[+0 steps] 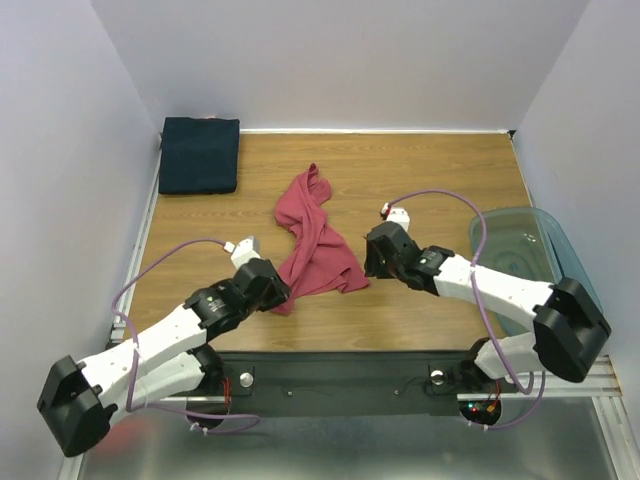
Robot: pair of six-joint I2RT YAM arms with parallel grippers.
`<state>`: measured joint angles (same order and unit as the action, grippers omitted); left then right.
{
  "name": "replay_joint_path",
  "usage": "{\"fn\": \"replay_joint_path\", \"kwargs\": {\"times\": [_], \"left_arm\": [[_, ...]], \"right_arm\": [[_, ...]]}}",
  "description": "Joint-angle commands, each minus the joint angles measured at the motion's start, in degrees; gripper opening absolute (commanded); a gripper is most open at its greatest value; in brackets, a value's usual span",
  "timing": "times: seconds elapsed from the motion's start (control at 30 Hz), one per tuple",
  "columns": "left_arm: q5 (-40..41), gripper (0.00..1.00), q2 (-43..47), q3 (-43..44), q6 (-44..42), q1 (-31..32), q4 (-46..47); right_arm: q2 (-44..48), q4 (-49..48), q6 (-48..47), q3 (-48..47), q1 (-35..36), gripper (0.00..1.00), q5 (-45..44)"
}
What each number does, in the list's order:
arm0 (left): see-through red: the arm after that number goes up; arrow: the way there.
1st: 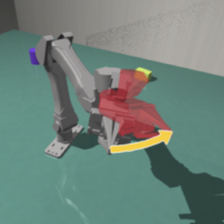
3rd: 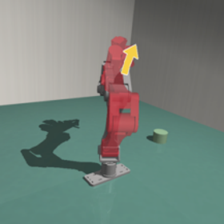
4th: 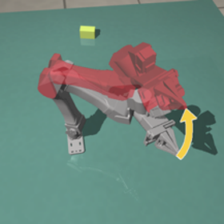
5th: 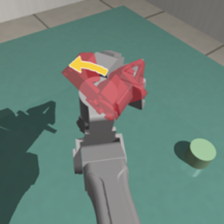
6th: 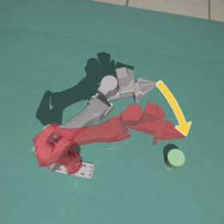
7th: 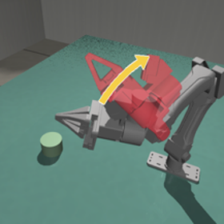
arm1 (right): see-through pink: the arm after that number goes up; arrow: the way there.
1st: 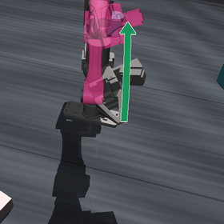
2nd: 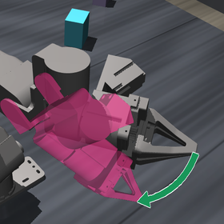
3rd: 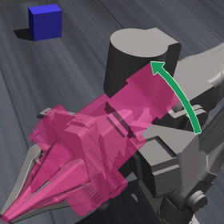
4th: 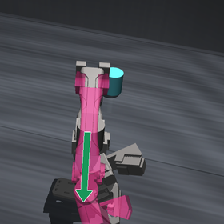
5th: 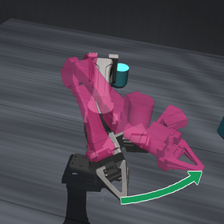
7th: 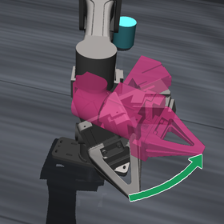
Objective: Fold and stack the tank tops
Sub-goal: Flatten the tank top out
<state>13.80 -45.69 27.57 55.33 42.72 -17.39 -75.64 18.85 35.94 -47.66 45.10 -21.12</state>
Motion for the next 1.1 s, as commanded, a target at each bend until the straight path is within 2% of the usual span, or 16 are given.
{"fn": "replay_joint_path", "kwargs": {"times": [0.0, 0.2, 0.47, 0.6, 0.63, 0.8, 1.07], "left_arm": [[3.7, 0.39, -2.4, -0.4, 5.7, 6.6, -3.1], [7.2, 0.40, -1.7, -0.1, 8.0, 10.4, -7.0], [9.3, 0.41, -7.7, 1.2, 8.5, 13.0, -8.6], [11.0, 0.41, -10.3, 1.5, 8.7, 14.2, -8.7], [11.2, 0.41, -11.4, 1.5, 8.7, 14.4, -8.7], [13.6, 0.43, -14.2, 2.4, 8.6, 14.9, -8.7], [17.0, 0.45, -18.1, 5.6, 5.8, 14.9, -7.9]], "right_arm": [[-2.2, -3.0, 1.5, 0.5, 0.8, 0.50, 3.9], [-7.3, -5.8, 2.7, 2.6, 0.4, 0.44, 6.7], [-12.3, -9.2, 4.3, 3.6, 0.4, 0.36, 8.6], [-13.2, -9.6, 4.6, 3.7, 0.4, 0.22, 8.3], [-13.4, -9.6, 4.7, 3.8, 0.4, 0.15, 7.9], [-14.1, -9.6, 4.6, 3.9, 0.0, 0.04, 7.3], [-13.2, -9.6, 4.3, 4.2, -0.3, 0.00, 7.3]]}}
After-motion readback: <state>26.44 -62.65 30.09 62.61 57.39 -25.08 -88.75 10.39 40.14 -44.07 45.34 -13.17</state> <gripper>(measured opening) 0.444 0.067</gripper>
